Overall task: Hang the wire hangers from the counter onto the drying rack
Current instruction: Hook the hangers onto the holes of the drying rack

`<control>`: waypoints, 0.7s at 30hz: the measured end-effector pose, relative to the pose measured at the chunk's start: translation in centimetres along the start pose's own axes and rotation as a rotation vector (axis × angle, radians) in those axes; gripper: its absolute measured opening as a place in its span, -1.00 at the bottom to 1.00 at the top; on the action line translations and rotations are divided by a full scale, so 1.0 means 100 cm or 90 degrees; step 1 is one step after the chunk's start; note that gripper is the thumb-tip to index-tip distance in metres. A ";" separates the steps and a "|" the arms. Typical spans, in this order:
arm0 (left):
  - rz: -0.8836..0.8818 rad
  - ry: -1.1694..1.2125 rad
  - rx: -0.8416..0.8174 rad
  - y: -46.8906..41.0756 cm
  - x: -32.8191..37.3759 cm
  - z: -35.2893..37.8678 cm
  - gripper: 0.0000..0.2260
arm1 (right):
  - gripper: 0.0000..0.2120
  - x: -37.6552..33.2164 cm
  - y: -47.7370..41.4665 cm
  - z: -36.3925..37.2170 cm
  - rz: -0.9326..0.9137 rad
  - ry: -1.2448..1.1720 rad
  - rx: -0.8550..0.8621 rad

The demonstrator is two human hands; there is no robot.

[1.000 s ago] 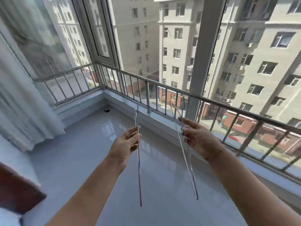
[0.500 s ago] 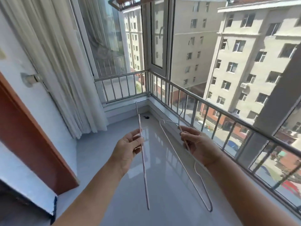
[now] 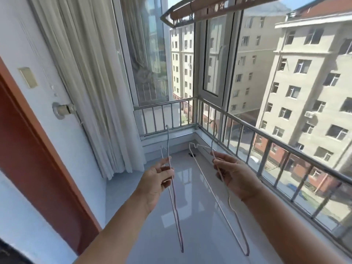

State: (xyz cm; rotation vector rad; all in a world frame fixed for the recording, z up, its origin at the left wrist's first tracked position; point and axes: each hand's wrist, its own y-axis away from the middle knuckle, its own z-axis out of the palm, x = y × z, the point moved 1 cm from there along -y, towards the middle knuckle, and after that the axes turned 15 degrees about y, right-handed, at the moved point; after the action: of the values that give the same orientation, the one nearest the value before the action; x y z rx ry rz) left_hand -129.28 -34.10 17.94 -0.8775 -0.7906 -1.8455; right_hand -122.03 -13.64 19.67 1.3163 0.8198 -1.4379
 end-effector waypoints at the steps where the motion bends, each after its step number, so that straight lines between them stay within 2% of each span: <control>1: 0.002 -0.003 -0.003 -0.015 0.011 -0.006 -0.65 | -0.76 -0.003 -0.015 0.010 -0.008 -0.004 0.000; 10: 0.003 -0.035 -0.052 -0.144 0.101 -0.048 -0.71 | -0.76 -0.027 -0.141 0.092 -0.047 -0.043 0.031; 21: 0.014 -0.049 -0.042 -0.316 0.150 -0.080 -0.74 | -0.73 -0.031 -0.310 0.129 -0.046 -0.053 0.034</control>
State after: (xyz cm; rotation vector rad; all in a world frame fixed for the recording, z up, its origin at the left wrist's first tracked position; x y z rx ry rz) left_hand -165.04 -35.55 21.16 -1.0011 -0.7676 -1.8359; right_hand -155.60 -16.06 20.97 1.2687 0.7857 -1.5707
